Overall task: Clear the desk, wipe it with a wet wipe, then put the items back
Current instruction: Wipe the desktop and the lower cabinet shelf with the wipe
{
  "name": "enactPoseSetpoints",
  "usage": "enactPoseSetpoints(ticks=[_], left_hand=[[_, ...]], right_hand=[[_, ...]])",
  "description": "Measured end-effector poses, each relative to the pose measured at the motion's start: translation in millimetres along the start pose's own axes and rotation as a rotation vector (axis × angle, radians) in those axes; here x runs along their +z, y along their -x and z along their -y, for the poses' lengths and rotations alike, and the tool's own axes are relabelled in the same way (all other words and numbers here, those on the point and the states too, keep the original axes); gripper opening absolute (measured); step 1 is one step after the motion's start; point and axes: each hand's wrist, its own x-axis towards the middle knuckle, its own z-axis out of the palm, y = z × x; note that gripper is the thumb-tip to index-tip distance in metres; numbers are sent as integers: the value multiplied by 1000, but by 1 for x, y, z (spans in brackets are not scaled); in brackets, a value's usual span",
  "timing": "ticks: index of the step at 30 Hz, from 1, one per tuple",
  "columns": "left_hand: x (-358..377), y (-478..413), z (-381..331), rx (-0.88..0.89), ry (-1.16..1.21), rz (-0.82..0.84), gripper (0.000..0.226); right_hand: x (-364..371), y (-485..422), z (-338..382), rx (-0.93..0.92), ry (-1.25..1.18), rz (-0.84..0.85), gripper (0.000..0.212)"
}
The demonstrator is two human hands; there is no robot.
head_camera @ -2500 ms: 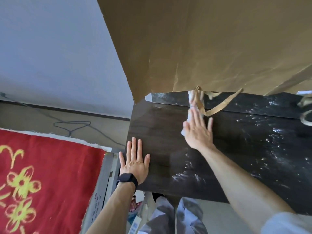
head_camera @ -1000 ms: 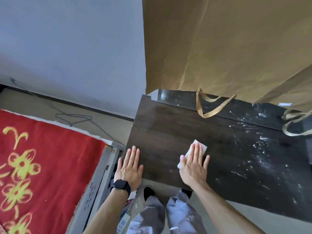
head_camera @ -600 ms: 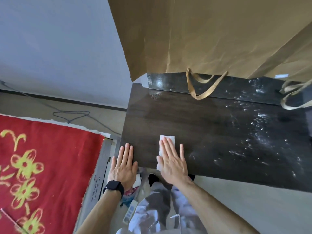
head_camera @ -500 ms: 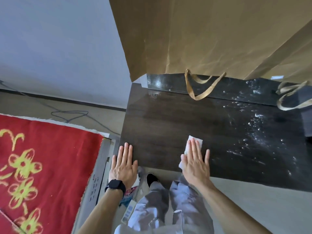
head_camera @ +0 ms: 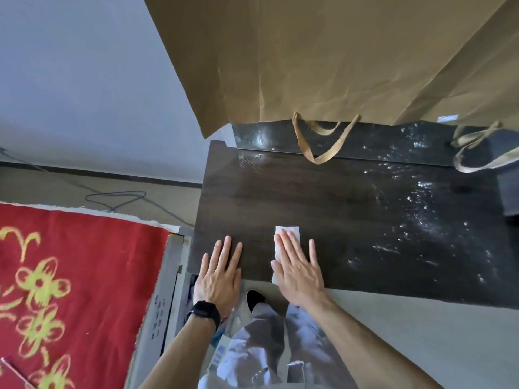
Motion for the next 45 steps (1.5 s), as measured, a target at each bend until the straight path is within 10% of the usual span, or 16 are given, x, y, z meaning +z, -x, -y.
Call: enactPoseSetpoints(ticks=[9,18,27,36,45], left_hand=[[4,-36,-104,54,109,97,60],[5,-40,-117,-39,47,93,60],[-5,-47,-159,-208,87,80,58],[-7,-46,-153,-251,79,59,61],[-22,-92,-174,-301,115,-67,61]], right_hand=[[-13,68,-145,597,14,-24,69],[-15,16,-75,-31,32,27,60],[-38,40,-196,274,39,34,73],[-29,-43,-120,-338,33,15,61],[-54,-40,-248,290,30,-28,70]])
